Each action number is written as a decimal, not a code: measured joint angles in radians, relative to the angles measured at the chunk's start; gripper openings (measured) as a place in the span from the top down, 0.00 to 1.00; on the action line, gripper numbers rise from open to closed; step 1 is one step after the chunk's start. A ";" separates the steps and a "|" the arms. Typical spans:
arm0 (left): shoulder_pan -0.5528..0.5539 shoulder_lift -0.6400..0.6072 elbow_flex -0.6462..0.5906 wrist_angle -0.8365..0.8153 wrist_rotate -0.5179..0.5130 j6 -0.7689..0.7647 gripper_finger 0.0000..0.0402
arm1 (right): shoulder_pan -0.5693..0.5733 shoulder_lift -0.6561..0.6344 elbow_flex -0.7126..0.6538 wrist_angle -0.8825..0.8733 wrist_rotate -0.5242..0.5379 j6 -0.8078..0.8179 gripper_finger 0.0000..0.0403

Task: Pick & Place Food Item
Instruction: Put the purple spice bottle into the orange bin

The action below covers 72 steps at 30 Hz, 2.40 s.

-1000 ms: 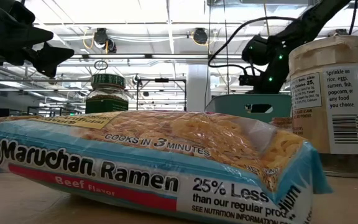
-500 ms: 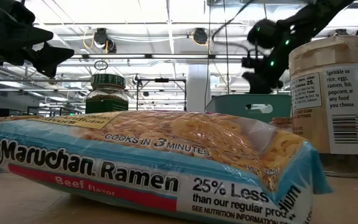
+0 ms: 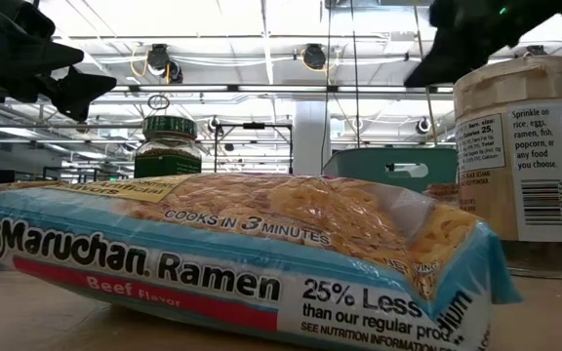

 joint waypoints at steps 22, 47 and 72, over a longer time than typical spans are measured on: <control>0.000 0.000 0.000 0.000 0.000 0.000 0.30 | 0.629 0.151 -0.140 0.677 -0.022 -0.270 0.32; 0.000 0.000 0.000 0.001 0.000 0.000 0.30 | 0.921 0.339 -0.061 -0.512 0.393 0.870 0.41; 0.000 0.000 0.000 0.001 0.000 0.000 0.30 | 0.713 0.379 -0.466 0.216 0.400 0.650 0.25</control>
